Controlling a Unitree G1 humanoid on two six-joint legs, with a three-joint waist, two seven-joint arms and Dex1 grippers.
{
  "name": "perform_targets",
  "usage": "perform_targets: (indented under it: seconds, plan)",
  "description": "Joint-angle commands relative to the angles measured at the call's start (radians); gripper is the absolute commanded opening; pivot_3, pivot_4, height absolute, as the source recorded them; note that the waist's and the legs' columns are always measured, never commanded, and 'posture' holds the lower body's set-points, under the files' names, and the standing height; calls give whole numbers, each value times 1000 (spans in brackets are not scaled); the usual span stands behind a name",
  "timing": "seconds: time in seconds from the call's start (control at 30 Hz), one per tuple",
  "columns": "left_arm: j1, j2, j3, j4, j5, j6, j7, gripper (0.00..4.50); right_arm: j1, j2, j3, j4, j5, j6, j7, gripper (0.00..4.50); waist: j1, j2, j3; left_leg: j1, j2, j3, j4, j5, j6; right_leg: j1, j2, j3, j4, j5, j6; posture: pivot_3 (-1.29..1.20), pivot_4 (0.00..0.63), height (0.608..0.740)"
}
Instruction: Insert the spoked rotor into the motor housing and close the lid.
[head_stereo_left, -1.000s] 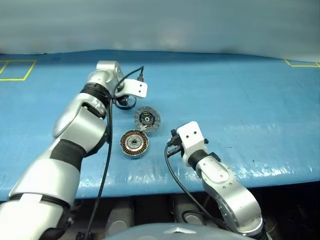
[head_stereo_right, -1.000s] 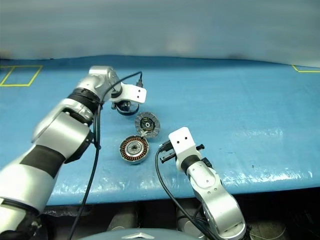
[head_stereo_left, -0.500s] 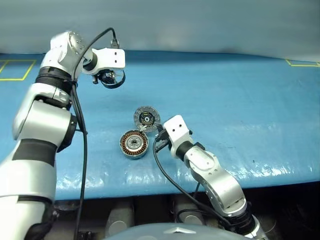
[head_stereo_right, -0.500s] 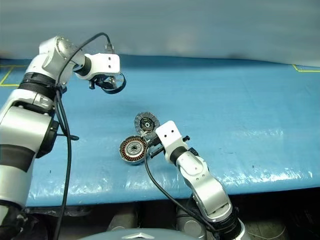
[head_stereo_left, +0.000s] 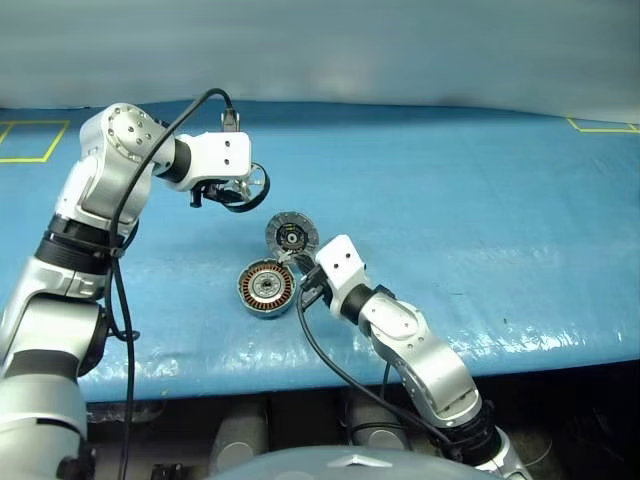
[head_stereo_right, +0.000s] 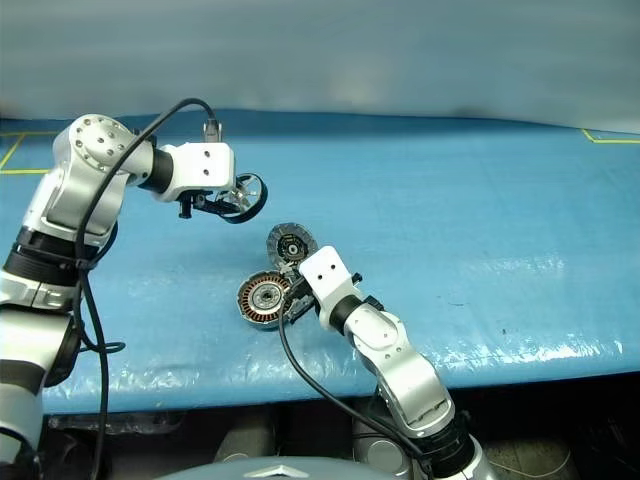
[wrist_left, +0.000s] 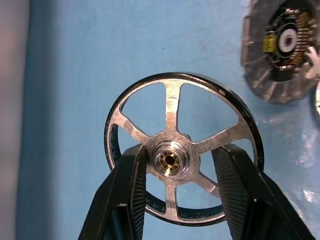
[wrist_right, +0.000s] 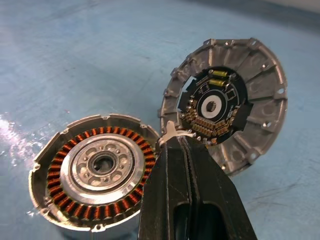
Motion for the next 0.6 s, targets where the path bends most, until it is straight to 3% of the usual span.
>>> perform_targets:
  seconds: [0.03, 0.33, 0.6]
  plan:
    - [30, 29, 40, -95, -52, 24, -7, 1727, 58, -31, -25, -54, 42, -87, 53, 0, 2, 0, 0, 0, 0, 0, 0, 0, 0, 0, 0, 0, 0, -1, 2, 0, 150, 740]
    - [78, 26, 9, -85, -132, -61, -27, 1727, 220, -118, -40, 56, 62, -377, 172, 0, 6, 0, 0, 11, 1, 2, -1, 0, 0, 9, 1, 1, 0, -3, 2, 0, 150, 740]
    - [76, 23, -20, -52, -214, -156, -130, 1727, 243, -82, -71, 154, 96, -486, 194, 0, 8, 0, 0, 16, 2, 3, -1, 0, 0, 14, 2, 2, -1, -6, -3, 0, 150, 740]
